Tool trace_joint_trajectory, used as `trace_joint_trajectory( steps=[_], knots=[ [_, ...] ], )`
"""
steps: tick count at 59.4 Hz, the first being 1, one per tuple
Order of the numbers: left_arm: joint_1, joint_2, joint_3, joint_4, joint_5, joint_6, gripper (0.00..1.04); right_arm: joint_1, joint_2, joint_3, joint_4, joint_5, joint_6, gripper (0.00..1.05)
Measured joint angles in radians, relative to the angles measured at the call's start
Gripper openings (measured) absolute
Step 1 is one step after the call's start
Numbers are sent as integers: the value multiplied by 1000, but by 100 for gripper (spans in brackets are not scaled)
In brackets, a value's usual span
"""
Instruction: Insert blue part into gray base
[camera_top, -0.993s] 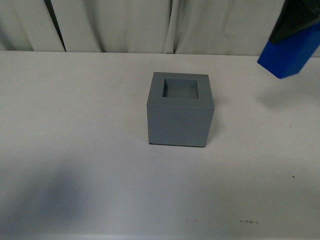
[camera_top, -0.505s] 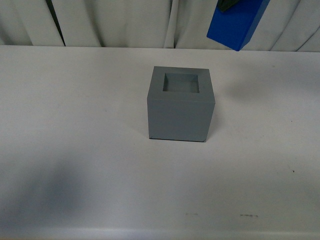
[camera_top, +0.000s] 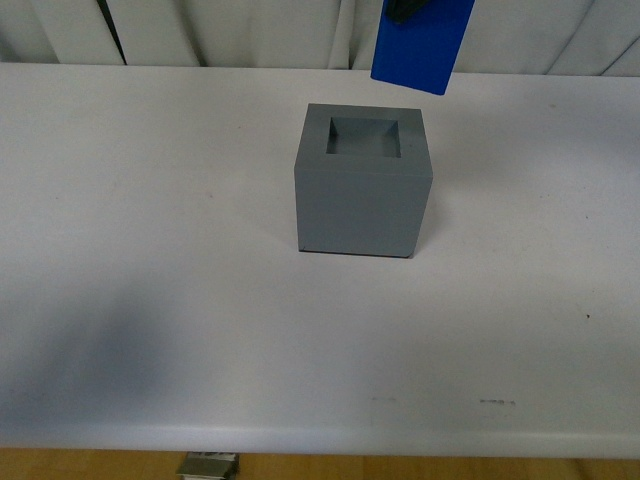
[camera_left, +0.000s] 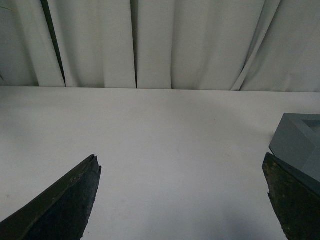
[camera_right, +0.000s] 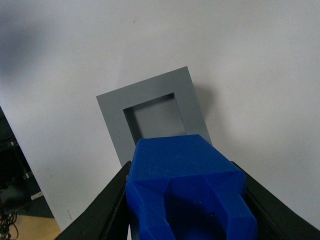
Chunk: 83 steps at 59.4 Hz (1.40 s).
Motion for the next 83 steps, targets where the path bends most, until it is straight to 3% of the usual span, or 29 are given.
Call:
trace_joint_trajectory(
  steps=[40, 83],
  knots=[
    [0, 0, 0, 0, 0, 0, 98, 68, 115, 92, -36, 30, -93, 48],
    [0, 0, 0, 0, 0, 0, 98, 74, 157, 87, -21, 56, -121, 48]
  ],
)
